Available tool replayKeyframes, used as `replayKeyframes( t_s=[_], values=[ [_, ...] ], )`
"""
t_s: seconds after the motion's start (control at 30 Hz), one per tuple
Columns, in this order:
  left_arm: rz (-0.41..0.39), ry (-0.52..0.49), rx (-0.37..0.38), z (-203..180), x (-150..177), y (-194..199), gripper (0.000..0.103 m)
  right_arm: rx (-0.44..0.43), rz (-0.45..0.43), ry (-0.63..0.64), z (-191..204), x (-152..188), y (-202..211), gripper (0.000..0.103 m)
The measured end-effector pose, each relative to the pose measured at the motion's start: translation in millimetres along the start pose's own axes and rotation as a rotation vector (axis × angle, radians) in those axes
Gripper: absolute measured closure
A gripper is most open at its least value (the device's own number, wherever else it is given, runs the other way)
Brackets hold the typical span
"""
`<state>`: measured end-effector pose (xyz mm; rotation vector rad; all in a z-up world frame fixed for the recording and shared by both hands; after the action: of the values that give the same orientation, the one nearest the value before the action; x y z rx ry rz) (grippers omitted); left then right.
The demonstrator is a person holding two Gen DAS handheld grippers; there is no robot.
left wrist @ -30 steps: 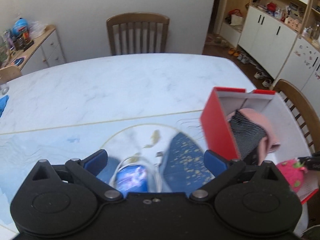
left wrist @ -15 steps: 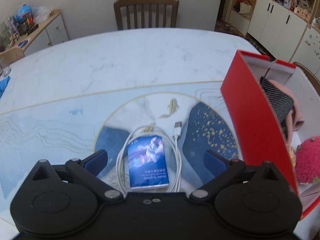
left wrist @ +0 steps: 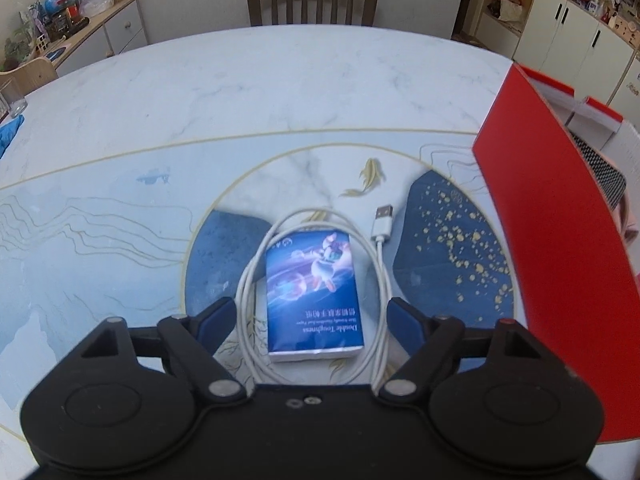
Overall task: Organize objects
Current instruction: 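Return the left gripper to the table and grasp the blue tissue pack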
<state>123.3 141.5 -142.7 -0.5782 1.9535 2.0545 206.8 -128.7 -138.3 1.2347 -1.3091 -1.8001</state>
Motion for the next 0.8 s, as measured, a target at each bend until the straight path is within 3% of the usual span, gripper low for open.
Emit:
replayKeyframes(
  t_s=[0.2,0.47,0.8],
  values=[
    [0.002,0.004,-0.017,1.6,-1.0,-6.1,0.028,-0.001,0.002,0.004,-0.2,0.3,-0.9,0.099],
    [-0.004,-0.008,-0.017,3.8,-2.5,-4.2,0.054,-0.006,0.003,0.009,0.1,1.3,-2.6,0.099],
    [-0.007,-0.047,0.051,-6.3,-8.6,24.0,0.055,-0.013,0.003,0.01,-0.6,1.2,-2.7,0.099]
  ],
)
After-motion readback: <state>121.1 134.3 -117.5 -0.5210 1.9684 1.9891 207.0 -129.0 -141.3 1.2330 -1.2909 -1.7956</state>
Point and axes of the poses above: each gripper's, at about its wrist camera, not at the fingertips, and y roughly against the way its jaws point, z to its left, x to its underside, the point moved 4 cm from there along -y, roughly the way its jaws point, and after that the axes turned 3 degrees about z, right-handed, at the moved point
